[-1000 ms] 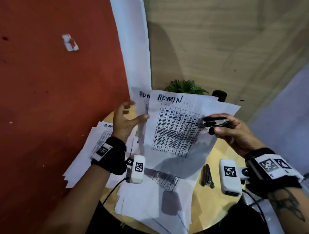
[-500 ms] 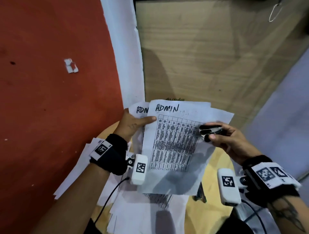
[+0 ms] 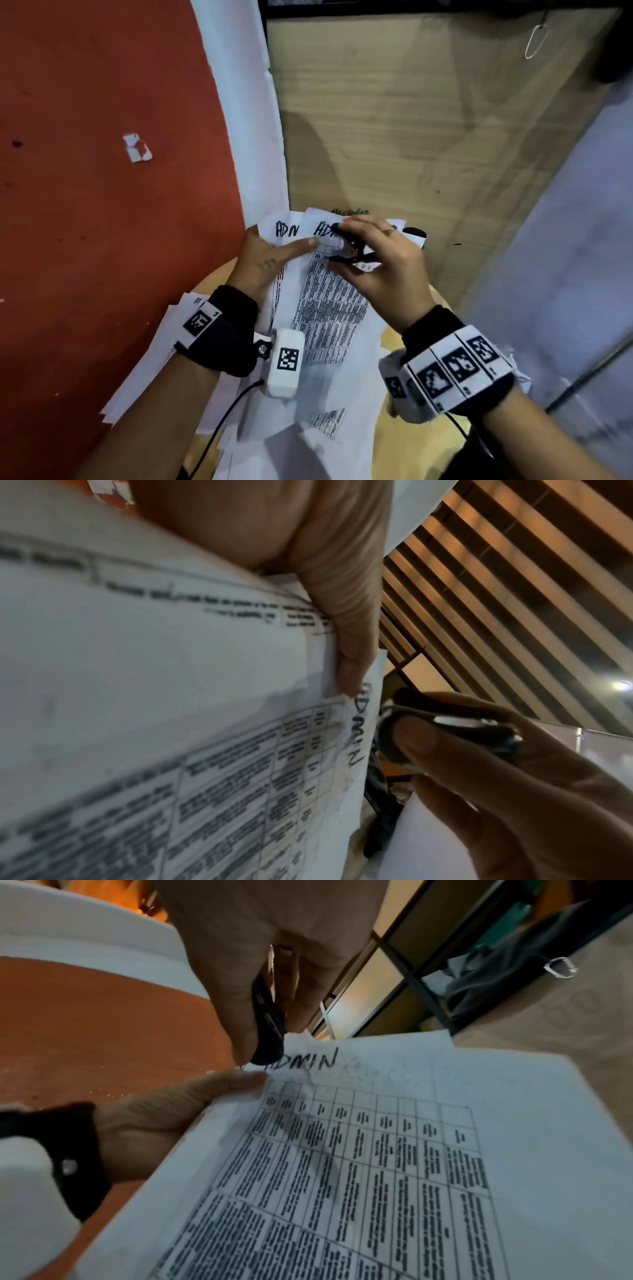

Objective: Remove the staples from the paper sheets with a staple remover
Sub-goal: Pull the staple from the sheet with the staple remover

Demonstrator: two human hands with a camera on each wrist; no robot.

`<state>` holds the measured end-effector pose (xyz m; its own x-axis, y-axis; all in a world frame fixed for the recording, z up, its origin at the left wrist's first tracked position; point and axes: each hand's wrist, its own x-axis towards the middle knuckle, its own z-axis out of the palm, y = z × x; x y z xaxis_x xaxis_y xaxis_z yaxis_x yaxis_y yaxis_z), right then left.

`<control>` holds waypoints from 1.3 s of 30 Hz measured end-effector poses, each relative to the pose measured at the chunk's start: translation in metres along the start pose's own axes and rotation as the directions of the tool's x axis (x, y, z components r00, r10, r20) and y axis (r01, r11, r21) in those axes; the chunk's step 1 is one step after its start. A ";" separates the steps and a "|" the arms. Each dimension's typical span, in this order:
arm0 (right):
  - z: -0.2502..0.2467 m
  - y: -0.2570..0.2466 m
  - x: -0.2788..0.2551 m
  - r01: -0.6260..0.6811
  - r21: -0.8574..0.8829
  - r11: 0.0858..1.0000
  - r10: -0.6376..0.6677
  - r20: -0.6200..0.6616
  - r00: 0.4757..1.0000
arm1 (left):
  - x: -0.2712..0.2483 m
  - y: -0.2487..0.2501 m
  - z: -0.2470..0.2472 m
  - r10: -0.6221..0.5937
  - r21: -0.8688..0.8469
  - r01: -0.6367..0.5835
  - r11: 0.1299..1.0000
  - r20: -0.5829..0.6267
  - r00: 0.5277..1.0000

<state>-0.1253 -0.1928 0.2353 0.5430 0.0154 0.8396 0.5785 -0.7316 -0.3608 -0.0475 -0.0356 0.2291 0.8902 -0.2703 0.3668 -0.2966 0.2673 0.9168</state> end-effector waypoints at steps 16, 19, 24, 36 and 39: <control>0.001 -0.003 0.006 0.147 -0.032 0.989 -0.147 0.004 0.989 | -0.009 0.019 0.018 -0.013 -0.075 0.009 0.997 -0.052 0.999; 0.001 -0.004 0.007 0.149 -0.048 0.988 -0.149 0.004 0.989 | -0.010 0.021 0.020 -0.019 -0.075 0.014 0.997 -0.061 0.998; -0.001 -0.005 0.007 0.167 -0.056 0.984 -0.167 0.009 0.986 | -0.010 0.022 0.019 -0.019 -0.058 0.017 0.998 -0.044 0.999; -0.008 -0.009 0.012 0.174 -0.036 0.984 -0.173 0.032 0.984 | -0.011 0.025 0.017 -0.049 -0.122 0.057 0.991 0.068 0.996; -0.008 -0.010 0.013 0.175 -0.045 0.983 -0.174 0.040 0.984 | -0.010 0.024 0.015 -0.059 -0.126 0.068 0.990 0.074 0.995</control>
<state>-0.1289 -0.1905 0.2531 0.4584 0.1696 0.8724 0.6369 -0.7473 -0.1893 -0.0685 -0.0403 0.2494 0.8779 -0.3538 0.3226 -0.1892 0.3626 0.9125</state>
